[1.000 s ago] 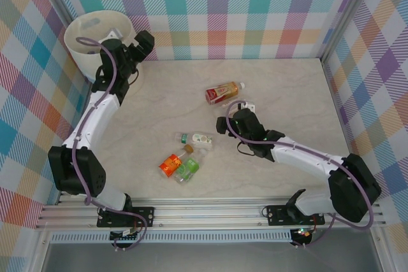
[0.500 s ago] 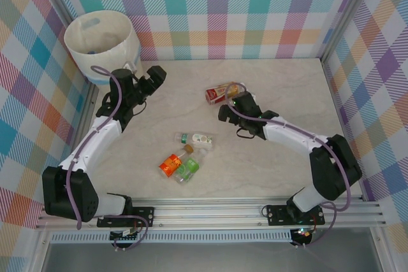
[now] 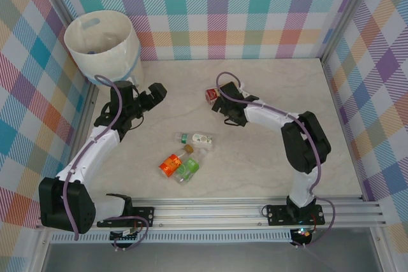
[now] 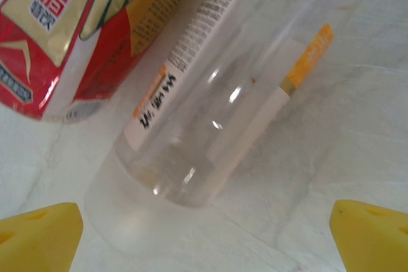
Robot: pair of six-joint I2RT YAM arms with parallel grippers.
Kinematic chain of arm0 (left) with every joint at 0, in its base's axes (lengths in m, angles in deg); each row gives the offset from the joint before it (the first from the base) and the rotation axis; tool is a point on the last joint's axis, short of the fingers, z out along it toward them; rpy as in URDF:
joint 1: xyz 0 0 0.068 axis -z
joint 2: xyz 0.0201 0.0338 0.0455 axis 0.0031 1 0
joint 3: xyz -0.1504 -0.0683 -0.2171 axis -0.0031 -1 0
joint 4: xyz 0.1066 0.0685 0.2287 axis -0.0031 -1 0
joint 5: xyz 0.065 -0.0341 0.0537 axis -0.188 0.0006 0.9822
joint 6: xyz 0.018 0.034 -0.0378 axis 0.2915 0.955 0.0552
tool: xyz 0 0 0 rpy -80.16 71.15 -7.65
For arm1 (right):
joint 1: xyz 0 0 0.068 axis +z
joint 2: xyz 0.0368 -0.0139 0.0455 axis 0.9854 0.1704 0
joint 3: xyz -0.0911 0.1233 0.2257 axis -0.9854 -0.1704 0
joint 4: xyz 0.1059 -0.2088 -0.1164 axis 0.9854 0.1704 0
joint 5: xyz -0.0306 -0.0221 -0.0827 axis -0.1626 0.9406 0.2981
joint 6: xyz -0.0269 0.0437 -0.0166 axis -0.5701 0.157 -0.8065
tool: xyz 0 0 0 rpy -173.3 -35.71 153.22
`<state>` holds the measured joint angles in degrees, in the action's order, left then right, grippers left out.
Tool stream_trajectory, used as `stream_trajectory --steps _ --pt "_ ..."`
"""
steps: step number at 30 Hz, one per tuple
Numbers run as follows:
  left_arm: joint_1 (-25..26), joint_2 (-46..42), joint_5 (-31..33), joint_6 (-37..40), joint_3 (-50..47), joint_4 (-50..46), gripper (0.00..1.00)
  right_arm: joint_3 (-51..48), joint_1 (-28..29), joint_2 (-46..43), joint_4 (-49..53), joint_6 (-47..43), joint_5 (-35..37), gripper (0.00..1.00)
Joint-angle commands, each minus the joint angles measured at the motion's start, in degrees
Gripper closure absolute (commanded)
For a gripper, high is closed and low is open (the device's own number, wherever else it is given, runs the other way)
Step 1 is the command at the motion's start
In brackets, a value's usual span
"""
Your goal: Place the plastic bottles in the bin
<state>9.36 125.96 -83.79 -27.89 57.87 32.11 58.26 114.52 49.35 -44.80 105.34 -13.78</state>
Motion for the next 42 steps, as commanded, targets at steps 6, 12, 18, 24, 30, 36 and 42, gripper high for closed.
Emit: stream_trajectory --steps 6,12,18,24,30,36,42 --pt "-1.78 -3.99 0.57 1.84 -2.3 -0.71 0.0 9.01 0.64 8.56 5.27 11.27 3.45 0.05" --pt "-2.69 -5.64 0.79 1.95 -4.25 -0.53 0.0 9.94 0.83 12.06 6.15 12.51 1.68 0.16" --pt "-2.87 -6.13 0.33 1.94 -5.04 -0.34 0.0 2.15 0.83 8.5 1.15 11.17 2.78 0.38" --pt "-2.86 -4.56 -2.99 0.52 -4.47 -0.89 0.0 -6.39 0.91 1.58 -3.77 5.99 3.21 0.53" --pt "-2.69 -0.97 -9.03 -4.3 -6.02 4.04 0.0 -12.47 2.46 -6.21 -5.5 -3.13 2.46 0.63" --pt "-0.47 -0.07 -7.85 -5.68 -6.26 6.08 0.0 -19.93 3.2 -14.47 -11.13 -9.15 -2.05 0.73" --pt "1.09 0.49 -13.18 -6.08 -7.76 14.25 0.0 -26.57 3.36 -22.3 -21.43 -15.29 -10.05 0.76"
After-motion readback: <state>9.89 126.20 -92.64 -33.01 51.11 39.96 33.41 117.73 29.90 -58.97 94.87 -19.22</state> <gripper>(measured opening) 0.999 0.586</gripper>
